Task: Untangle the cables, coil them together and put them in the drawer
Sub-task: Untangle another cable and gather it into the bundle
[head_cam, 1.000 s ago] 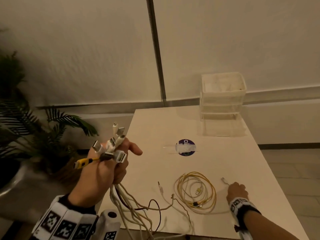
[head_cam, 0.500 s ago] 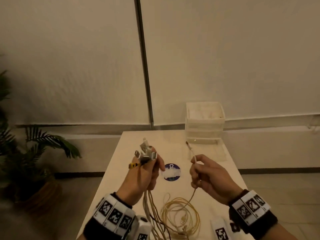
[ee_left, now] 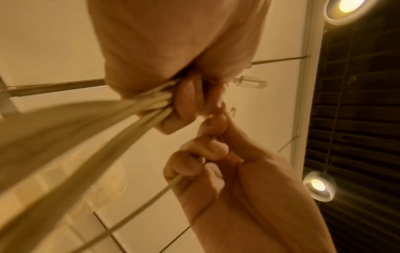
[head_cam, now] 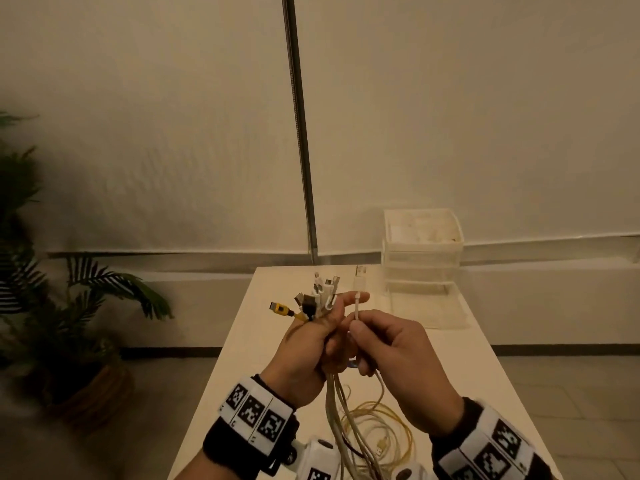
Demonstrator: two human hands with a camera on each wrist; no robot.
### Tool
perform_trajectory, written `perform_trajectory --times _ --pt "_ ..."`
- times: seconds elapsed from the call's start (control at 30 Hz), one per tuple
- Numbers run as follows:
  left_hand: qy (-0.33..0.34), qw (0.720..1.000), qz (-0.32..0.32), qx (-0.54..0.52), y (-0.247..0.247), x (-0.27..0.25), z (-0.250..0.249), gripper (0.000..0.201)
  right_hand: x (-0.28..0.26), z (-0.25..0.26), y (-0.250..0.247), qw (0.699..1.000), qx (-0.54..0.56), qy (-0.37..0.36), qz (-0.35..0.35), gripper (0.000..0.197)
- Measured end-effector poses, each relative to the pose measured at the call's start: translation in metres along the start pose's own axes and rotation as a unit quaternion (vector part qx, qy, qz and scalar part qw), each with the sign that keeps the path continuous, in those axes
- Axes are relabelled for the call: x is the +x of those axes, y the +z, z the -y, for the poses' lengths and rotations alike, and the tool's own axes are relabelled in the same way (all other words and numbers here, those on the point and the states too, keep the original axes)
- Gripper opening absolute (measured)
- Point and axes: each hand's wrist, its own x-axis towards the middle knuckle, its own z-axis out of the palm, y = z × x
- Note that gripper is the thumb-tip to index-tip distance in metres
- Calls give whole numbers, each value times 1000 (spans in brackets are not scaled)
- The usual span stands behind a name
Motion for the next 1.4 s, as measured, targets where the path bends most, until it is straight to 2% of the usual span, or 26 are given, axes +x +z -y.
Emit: perform_trajectory --times 0.13,0.23,0.37,0.5,0.67,0.8,0.93,1.03,1.17,1.23,1.27,1.3,1.33,1.37,1.4 --pt "-9 998 -56 2 -6 4 4 44 2 -6 5 998 -54 11 -3 26" --pt "-3 998 -62 13 -8 5 4 46 4 -9 6 991 -133 0 -12 25" --pt "-2 998 -59 21 -7 7 5 63 5 -14 6 983 -181 -10 -34 24" --pt "-20 999 -31 6 -4 8 5 57 7 -11 5 975 -213 -27 -56 24" --pt "-37 999 14 17 -3 10 10 51 10 -16 5 948 -296 -97 -69 18" --pt "-35 998 24 35 1 14 15 54 12 -24 6 945 -304 -102 -64 18" --pt "-9 998 10 59 1 15 16 50 12 -26 5 944 -312 -97 -51 18" --pt "4 997 -37 70 -8 20 4 55 0 -26 0 947 -299 -109 -35 16" --pt "60 996 -68 -16 -37 26 -28 55 -21 -39 -37 969 -243 -27 31 26" --pt "73 994 -35 -76 -47 23 -43 54 -23 -51 -62 964 -257 29 58 17" --pt "59 995 -12 -78 -48 20 -47 53 -21 -56 -73 957 -280 43 58 20" --pt "44 998 3 -33 -47 17 -48 54 -16 -60 -80 950 -306 45 51 25" --pt "53 997 17 59 -43 16 -43 53 -9 -60 -84 943 -328 37 41 27" --pt "88 977 35 190 -37 16 -35 47 0 -56 -85 938 -344 21 30 27" --pt "148 929 50 336 -31 17 -23 36 10 -49 -83 936 -352 -4 24 25"
